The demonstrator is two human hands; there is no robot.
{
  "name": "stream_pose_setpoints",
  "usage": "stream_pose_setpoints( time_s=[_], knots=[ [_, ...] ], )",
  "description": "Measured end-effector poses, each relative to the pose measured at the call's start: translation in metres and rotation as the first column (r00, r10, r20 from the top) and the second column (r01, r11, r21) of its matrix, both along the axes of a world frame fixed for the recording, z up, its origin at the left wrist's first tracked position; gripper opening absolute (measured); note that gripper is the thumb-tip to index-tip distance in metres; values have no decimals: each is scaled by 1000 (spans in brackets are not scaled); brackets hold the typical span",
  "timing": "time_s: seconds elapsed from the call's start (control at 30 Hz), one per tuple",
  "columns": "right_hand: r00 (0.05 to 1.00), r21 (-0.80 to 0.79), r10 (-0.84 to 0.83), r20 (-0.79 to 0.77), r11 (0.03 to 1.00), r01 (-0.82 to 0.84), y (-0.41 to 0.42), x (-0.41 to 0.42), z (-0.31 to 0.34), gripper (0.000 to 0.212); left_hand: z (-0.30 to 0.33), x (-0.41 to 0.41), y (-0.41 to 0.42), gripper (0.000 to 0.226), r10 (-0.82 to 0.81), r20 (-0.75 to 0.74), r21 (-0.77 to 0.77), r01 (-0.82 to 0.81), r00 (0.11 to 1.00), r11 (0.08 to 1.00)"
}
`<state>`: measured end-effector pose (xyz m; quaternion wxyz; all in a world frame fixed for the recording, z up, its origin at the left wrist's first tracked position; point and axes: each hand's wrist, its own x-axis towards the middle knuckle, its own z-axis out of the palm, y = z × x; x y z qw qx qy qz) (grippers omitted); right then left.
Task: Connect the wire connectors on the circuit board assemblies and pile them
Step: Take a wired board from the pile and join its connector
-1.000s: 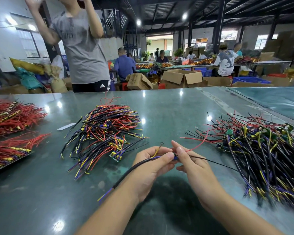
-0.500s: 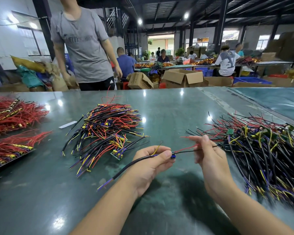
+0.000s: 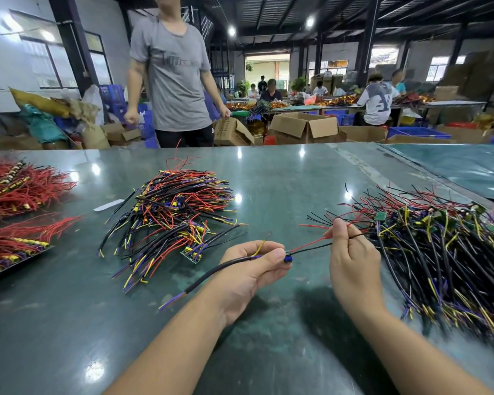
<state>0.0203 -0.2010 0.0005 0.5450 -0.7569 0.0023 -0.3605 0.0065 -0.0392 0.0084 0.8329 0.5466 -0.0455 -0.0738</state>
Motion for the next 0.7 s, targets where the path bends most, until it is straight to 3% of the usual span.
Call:
stream_pose_setpoints(
  time_s=[0.1, 0.4, 0.6, 0.7],
  knots=[
    [999, 36, -26, -30, 999, 27, 1, 1, 0, 38, 0, 0, 1, 11, 0, -1, 3, 0, 1000, 1000],
    [1000, 401, 14, -26, 916, -2, -6, 11, -6, 39, 0, -2, 3, 6, -13, -21, 34, 14, 1000, 999],
    [991, 428, -111, -72, 894, 131, -25, 19, -6, 42, 0, 1, 8, 5, 45, -51, 4, -45, 998, 999],
    [994, 635, -14, -109, 768, 80, -30, 19, -1, 41, 0, 4, 10, 5, 91, -55, -44, -93, 994, 995]
  ],
)
